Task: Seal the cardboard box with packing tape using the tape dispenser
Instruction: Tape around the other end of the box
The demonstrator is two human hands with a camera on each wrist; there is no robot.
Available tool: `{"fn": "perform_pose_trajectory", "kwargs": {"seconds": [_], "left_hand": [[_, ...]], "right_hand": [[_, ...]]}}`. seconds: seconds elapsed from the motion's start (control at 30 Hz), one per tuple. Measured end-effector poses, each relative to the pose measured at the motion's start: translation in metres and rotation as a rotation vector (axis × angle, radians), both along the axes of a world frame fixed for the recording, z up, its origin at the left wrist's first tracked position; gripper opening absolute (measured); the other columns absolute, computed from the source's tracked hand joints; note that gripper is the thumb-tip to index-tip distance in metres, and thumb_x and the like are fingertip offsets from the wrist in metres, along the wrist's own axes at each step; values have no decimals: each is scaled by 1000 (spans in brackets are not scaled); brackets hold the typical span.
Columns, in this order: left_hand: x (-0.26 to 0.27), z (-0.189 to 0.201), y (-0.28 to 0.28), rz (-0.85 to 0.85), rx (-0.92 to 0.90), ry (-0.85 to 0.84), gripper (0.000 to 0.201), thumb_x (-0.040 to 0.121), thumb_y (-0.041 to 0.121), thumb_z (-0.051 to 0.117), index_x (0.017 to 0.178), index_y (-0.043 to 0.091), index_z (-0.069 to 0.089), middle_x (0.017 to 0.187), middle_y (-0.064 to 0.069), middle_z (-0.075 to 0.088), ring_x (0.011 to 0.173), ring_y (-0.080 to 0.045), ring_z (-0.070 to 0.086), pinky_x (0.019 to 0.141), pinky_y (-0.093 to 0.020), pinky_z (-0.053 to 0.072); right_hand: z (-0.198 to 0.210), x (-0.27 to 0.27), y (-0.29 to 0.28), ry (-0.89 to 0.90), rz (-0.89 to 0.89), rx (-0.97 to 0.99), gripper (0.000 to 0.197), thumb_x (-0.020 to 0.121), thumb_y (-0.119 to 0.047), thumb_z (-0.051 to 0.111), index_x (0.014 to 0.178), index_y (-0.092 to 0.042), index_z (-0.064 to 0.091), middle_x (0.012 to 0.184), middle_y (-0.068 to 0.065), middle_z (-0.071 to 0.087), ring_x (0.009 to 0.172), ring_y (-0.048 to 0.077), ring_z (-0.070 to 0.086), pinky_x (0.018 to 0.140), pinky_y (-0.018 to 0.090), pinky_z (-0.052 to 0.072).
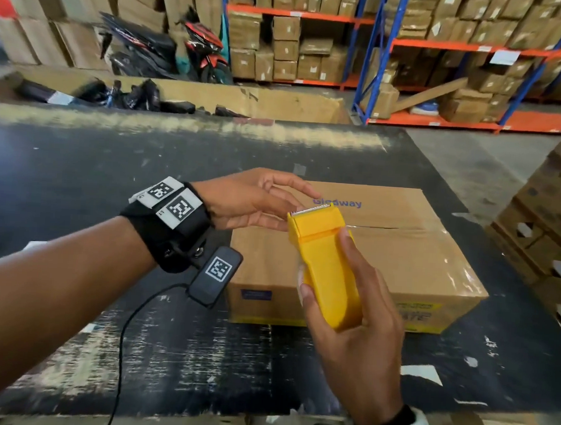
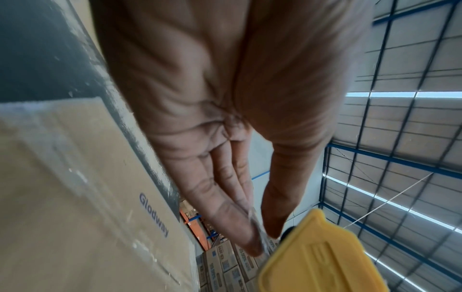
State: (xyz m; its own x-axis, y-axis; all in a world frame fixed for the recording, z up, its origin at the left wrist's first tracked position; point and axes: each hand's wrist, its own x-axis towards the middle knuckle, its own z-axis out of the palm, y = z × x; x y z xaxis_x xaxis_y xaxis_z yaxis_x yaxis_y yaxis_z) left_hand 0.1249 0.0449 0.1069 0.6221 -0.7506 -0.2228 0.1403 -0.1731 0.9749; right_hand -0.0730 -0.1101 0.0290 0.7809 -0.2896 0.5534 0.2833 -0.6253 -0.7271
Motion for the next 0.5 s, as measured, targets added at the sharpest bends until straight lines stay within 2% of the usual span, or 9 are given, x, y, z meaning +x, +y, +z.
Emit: {"fn": "perform_pose_trajectory", "kwargs": {"seconds": [0.1,0.2,0.27,0.43,0.5], "left_hand": [[24,5,17,-44,-32,31,53,88,1,62,140,3,53,99,-6,77,87,-12,76,78,-24,61],[48,9,31,-118,-54,64,52,92,-1,59,143,6,51,110,-12,73,96,-17,75,87,-29,61],[62,10,37,-143,-47,64,54,91,-7,58,143,5,51,106,-13,75,93,-18,76,85,-29,62],[86,7,40,-105,42,-78,47,89,-7,62,136,4,58,87,-5,79,83,-12,76,74,-25,60],[99,8,40,-99,84,-158,44,89,-7,63,132,4,60,84,-5,79,82,-13,76,74,-26,60]], "right_hand": [[8,19,21,27,-9,18,79,84,-30,80,154,-33,43,115,3,63,102,-11,53,78,31,53],[13,36,37,36,-42,22,78,84,-30,79,154,-33,43,110,-5,58,102,-17,51,79,13,47],[15,46,46,42,-57,35,78,83,-29,80,153,-32,45,110,-9,56,103,-17,51,80,6,44],[16,67,67,110,-98,29,81,83,-33,80,154,-38,41,112,-17,55,105,-15,52,83,9,44],[19,76,75,150,-113,12,81,84,-38,77,154,-42,38,111,-16,56,101,-10,54,84,15,46]]}}
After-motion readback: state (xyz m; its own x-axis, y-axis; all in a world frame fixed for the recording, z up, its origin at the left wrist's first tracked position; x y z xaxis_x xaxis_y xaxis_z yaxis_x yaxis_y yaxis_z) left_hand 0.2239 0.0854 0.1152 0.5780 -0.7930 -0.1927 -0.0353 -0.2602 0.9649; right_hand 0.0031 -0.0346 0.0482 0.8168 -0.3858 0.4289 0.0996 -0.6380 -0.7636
